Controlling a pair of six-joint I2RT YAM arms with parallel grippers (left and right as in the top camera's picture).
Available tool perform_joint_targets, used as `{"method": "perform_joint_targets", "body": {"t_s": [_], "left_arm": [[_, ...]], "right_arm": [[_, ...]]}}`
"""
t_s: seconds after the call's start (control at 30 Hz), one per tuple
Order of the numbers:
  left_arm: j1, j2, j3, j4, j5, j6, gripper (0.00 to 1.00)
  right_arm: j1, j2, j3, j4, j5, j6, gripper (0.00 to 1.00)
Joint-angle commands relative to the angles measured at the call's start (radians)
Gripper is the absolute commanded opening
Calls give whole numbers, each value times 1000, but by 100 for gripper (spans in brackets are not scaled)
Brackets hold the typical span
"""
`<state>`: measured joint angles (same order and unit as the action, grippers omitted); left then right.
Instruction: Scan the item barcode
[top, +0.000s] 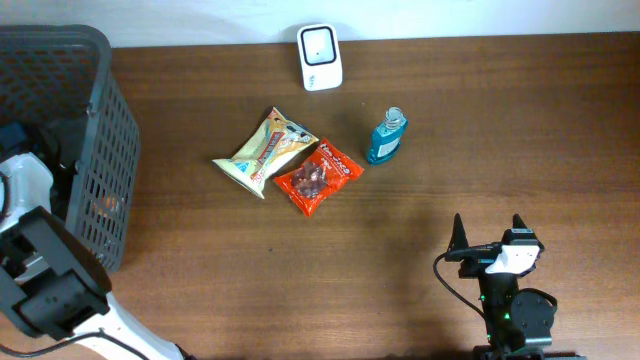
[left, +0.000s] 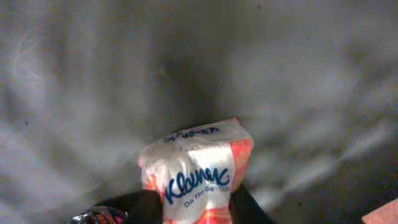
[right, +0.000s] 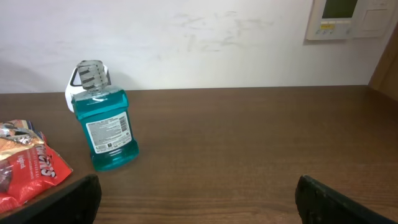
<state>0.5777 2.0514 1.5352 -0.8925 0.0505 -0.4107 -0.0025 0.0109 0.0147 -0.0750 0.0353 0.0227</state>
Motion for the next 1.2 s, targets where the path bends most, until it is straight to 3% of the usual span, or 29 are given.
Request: {"method": "perform_joint_targets", "body": {"t_s": [0.0,0.2,0.3,0.37,0.43,0.5,0.63,0.73,0.83,0.87,0.9,0.93,0.97,1.03,1.17], "left_arm": [[9,9,53,-37,0,3,0],[7,-182,452,-292,63,3,0],[-13,-379,486,-291,306,-13,0],[-91,-496,486,-291,400,-50,0],[-264,-541,485,-295,400,-50,0],[-463,-521,457,-298,360,-49,0],[-839,-362,357,-295,59,-49,0],[-980,-184,356,-261,-80,-48,0],[-1019,-40,356,-230,-127,-48,2],[-1020,35,356,-222,-126,-49,12],[-1020,69,356,-222,-126,-48,33],[-1020,101,356,-222,-126,-48,92],[-1020,114,356,-219,-126,-44,99],[-1011,113,387,-212,-126,13,99],[-923,64,868,-548,-126,31,99]], "right_arm": [[-5,-7,-9,-3,-2,4,98],[-4,-7,-9,-3,-2,4,98],[-4,-7,-9,-3,-2,4,98],[-4,-7,-9,-3,-2,4,98],[-4,-7,-9,-3,-2,4,98],[-4,-7,-9,-3,-2,4,98],[-4,-7,-9,-3,-2,4,98],[-5,-7,-9,-4,-2,4,98],[-4,-7,-9,-3,-2,4,98],[-4,-7,-9,-3,-2,4,98],[-4,-7,-9,-3,-2,4,98],[-4,-7,-9,-3,-2,4,98],[-5,-7,-9,-3,-2,4,98],[-5,-7,-9,-3,-2,4,98],[-5,-7,-9,-3,-2,4,98]]}}
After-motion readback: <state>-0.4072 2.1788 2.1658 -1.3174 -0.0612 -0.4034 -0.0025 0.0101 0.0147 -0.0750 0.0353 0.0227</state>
